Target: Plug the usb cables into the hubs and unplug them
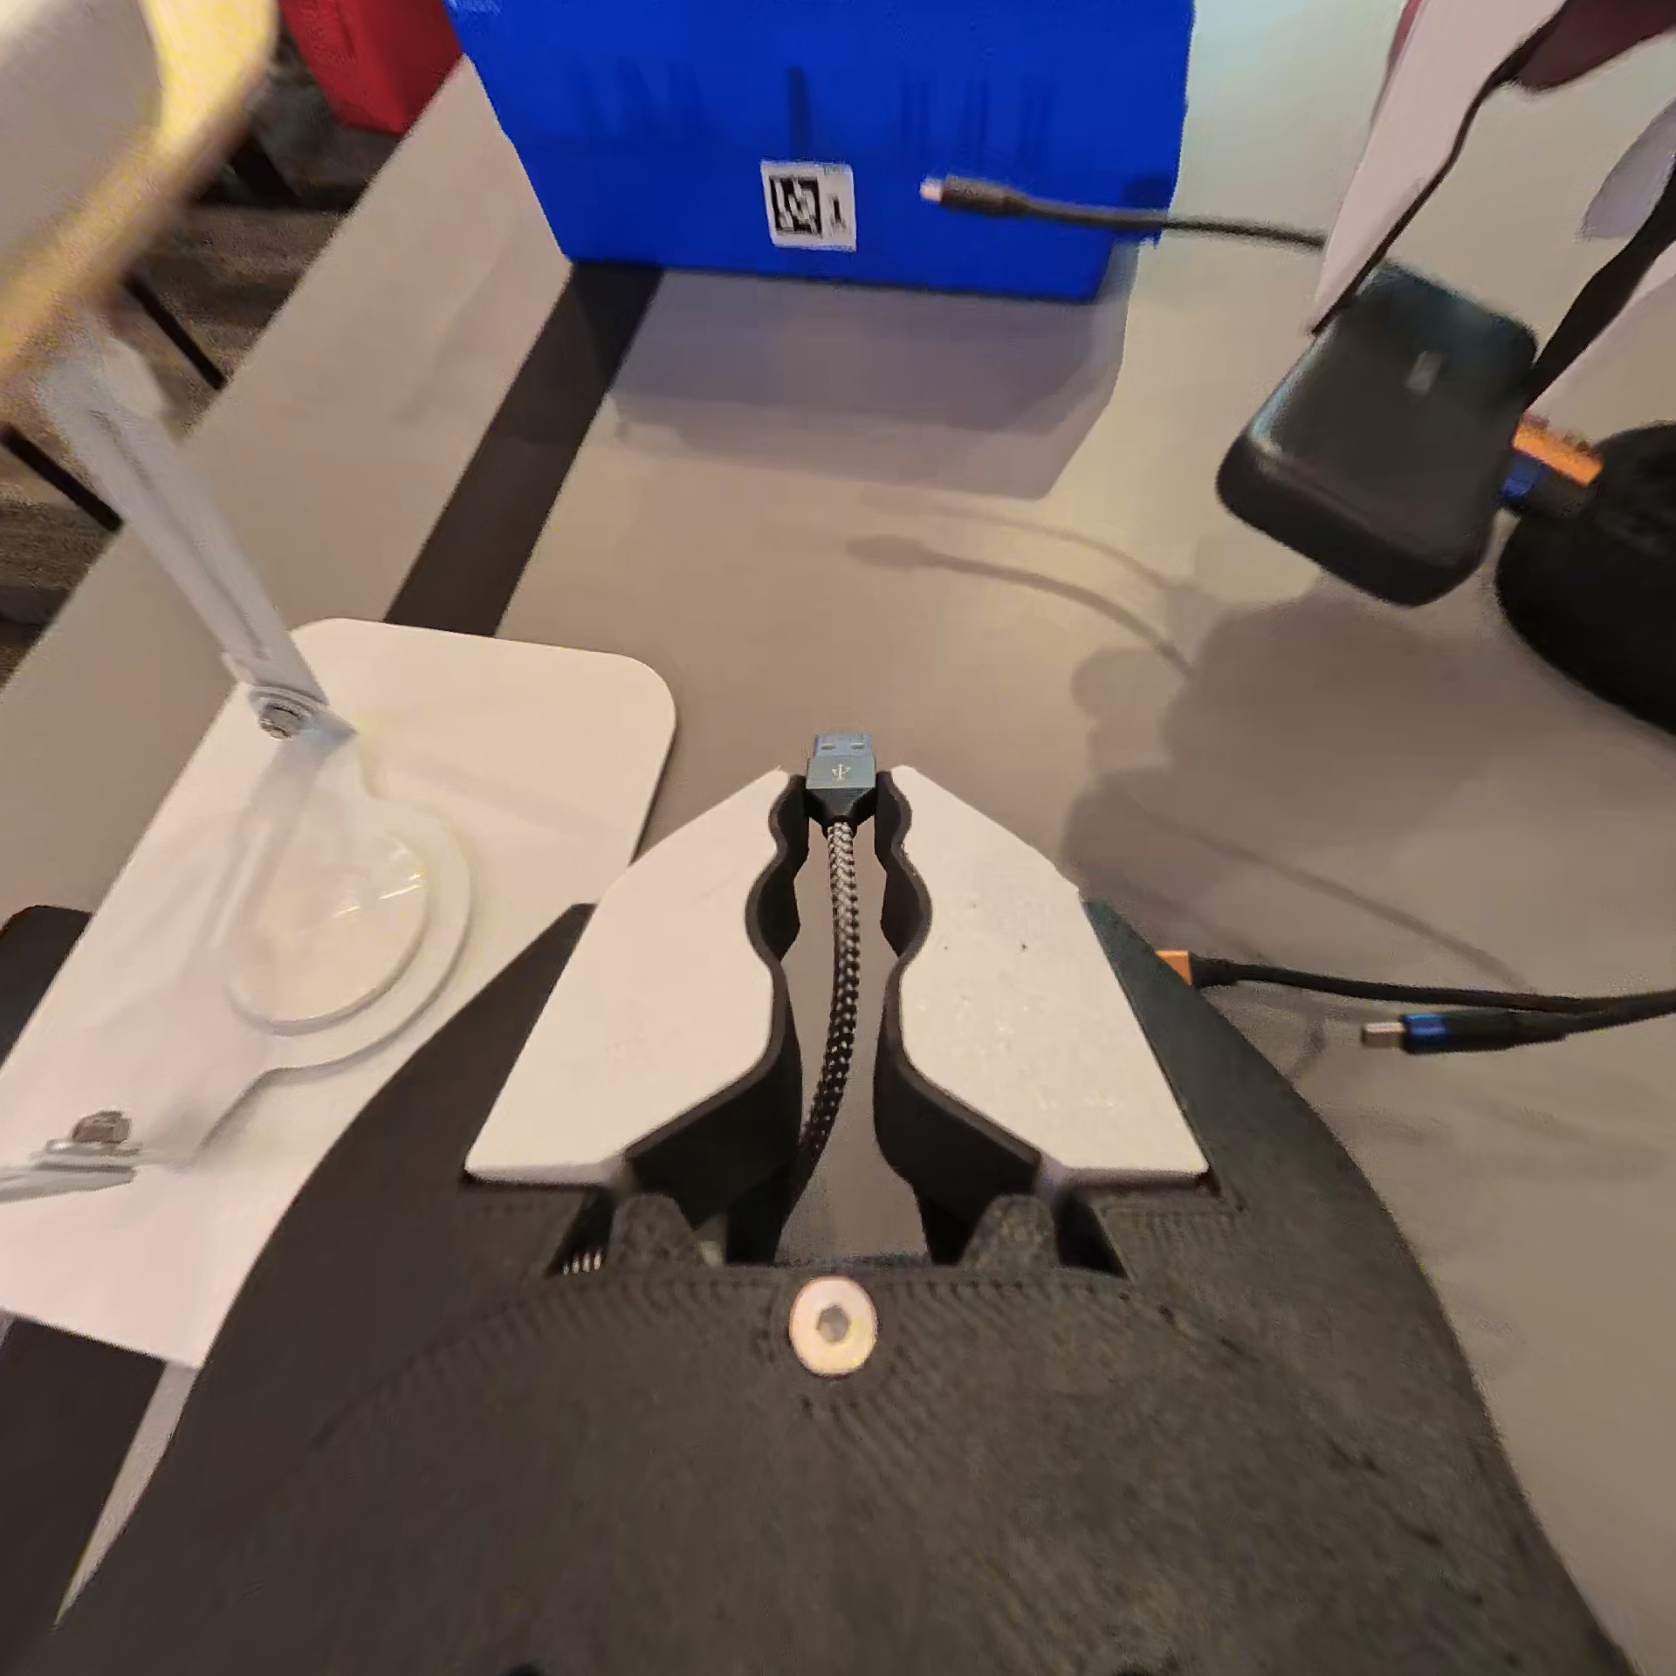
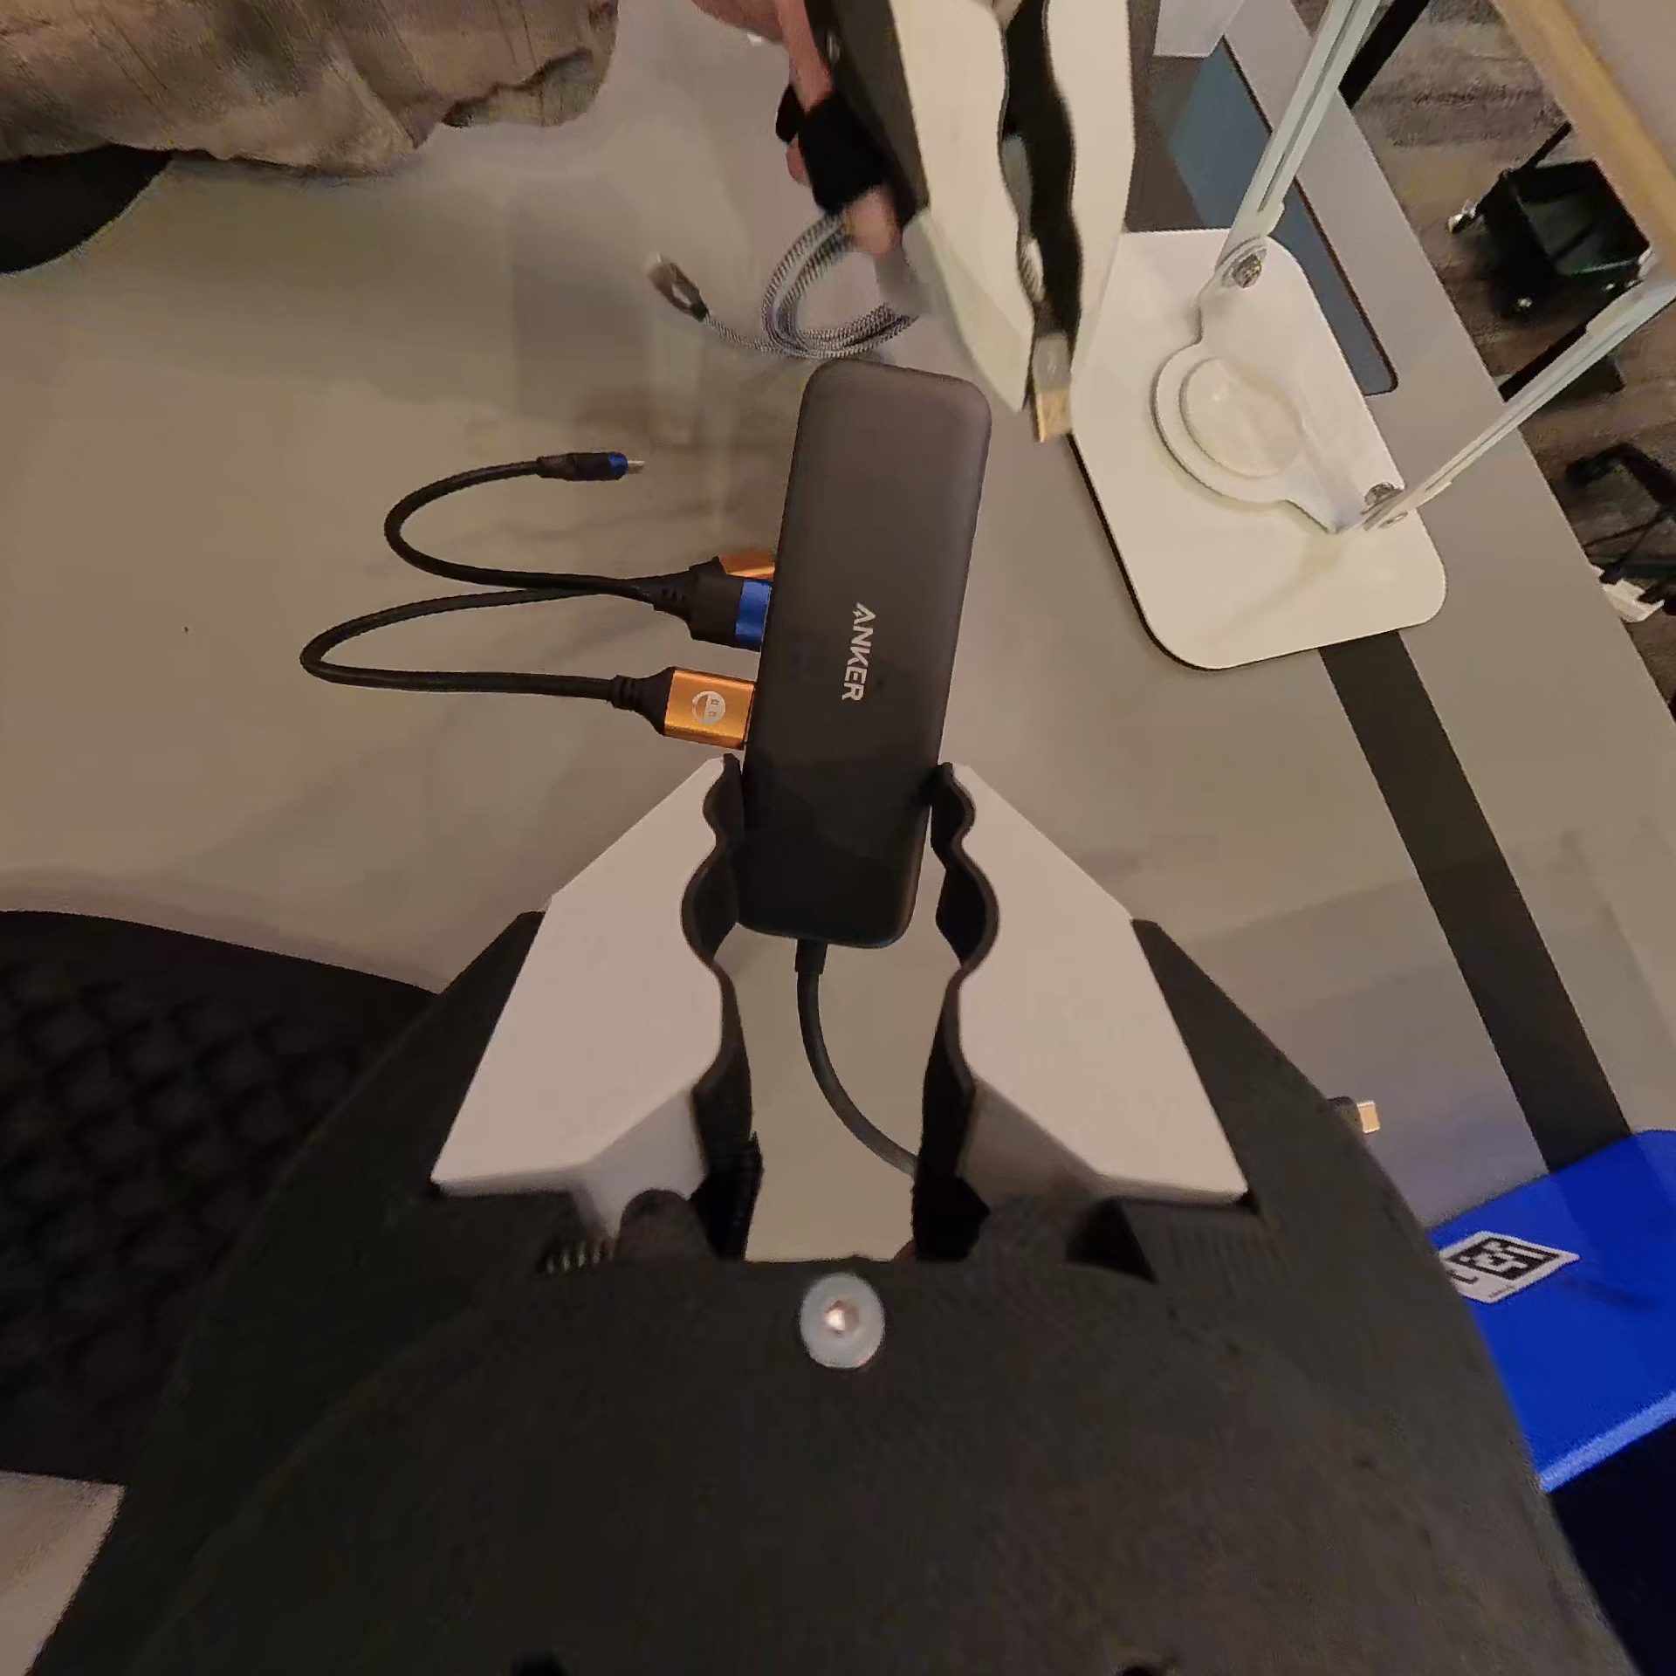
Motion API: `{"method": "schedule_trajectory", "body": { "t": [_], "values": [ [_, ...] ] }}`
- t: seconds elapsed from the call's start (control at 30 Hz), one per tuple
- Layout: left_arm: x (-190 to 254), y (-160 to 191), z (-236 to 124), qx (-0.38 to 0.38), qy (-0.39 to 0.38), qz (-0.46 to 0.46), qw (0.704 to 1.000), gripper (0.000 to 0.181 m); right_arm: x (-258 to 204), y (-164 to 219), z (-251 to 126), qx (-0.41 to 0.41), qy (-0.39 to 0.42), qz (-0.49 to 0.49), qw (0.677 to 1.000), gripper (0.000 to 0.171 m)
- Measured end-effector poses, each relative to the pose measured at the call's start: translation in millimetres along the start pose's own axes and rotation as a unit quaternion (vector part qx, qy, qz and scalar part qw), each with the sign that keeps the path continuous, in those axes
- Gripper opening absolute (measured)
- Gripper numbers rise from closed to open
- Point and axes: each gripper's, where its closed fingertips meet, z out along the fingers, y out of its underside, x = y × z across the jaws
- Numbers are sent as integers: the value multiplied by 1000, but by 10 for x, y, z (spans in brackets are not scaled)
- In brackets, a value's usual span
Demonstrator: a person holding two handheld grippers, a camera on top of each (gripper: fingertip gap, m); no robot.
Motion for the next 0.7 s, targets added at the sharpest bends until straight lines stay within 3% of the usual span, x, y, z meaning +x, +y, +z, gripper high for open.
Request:
{"method": "schedule_trajectory", "body": {
  "t": [0.03,0.2,0.37,0.7],
  "values": [
    [36,49,59,-16,5,5,1000,14,-5,-6,-5,4,-2,-1,1000,40],
    [194,208,292,-92,6,59,994,14,-9,-147,-165,41,-8,-6,999,40],
    [327,265,498,-113,16,77,990,14,138,-317,-471,78,7,-2,997,40],
    [428,391,793,-138,6,95,986,14,1346,-420,-1438,96,157,25,983,40]
  ]
}}
